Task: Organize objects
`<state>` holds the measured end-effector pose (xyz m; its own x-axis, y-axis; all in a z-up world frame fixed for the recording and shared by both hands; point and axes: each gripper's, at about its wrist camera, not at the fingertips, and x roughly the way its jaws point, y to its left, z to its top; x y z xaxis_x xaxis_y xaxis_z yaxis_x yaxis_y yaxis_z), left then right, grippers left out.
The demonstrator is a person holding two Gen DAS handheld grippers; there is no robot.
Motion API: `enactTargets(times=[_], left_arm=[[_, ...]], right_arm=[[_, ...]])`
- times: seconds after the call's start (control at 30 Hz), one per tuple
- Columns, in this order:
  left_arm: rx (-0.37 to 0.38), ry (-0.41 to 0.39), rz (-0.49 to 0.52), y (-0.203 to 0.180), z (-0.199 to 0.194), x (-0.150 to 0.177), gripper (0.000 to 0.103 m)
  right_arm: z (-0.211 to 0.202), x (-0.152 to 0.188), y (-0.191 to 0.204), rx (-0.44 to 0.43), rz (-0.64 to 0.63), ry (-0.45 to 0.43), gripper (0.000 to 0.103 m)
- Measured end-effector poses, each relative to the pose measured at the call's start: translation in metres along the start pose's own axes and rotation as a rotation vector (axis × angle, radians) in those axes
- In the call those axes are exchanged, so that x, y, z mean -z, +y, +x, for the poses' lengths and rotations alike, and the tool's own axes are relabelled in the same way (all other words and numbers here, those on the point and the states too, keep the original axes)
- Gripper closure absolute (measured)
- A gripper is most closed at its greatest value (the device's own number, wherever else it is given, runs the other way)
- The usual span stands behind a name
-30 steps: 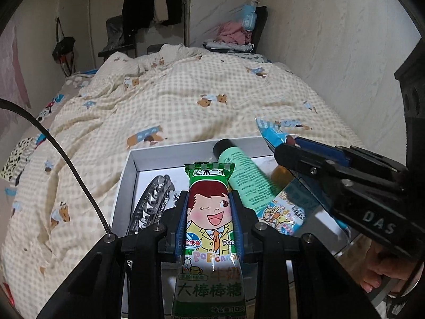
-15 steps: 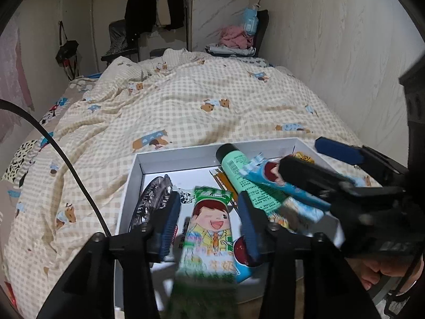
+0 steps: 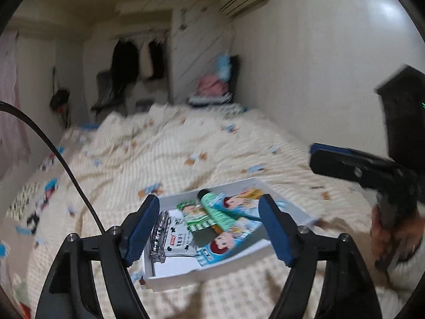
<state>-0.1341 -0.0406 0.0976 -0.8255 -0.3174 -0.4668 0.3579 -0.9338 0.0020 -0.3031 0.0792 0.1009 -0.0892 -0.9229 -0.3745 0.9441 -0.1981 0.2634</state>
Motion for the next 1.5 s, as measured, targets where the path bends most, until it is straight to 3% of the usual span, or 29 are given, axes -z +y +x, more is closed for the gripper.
enactTargets(times=[0.1, 0.2, 0.37, 0.5, 0.63, 1.5], left_arm=[[0.019, -0.032, 0.07, -0.013, -0.027, 0.003, 0.02], [0.034, -0.047, 0.119, -0.025, -0.044, 0.012, 0.018], [0.044, -0.036, 0.12, -0.03, -0.035, 0.03, 0.006], [0.054, 0.045, 0.03, -0.028, -0.005, 0.052, 0.005], [0.044, 0.125, 0.023, -0.029, 0.015, 0.063, 0.005], [0.006, 0.136, 0.002, -0.024, 0.015, 0.068, 0.002]], right_arm=[[-0.02, 0.002, 0.012, -0.013, -0.041, 0.008, 0.016], [-0.034, 0.012, 0.024, -0.046, -0.075, 0.025, 0.001], [-0.041, 0.041, 0.033, -0.057, -0.124, 0.026, 0.001], [-0.029, 0.068, 0.024, -0.04, -0.09, 0.016, 0.001], [-0.005, 0.088, 0.009, -0.028, -0.023, 0.09, 0.001], [0.005, 0.098, 0.003, -0.005, 0.0, 0.153, 0.001]])
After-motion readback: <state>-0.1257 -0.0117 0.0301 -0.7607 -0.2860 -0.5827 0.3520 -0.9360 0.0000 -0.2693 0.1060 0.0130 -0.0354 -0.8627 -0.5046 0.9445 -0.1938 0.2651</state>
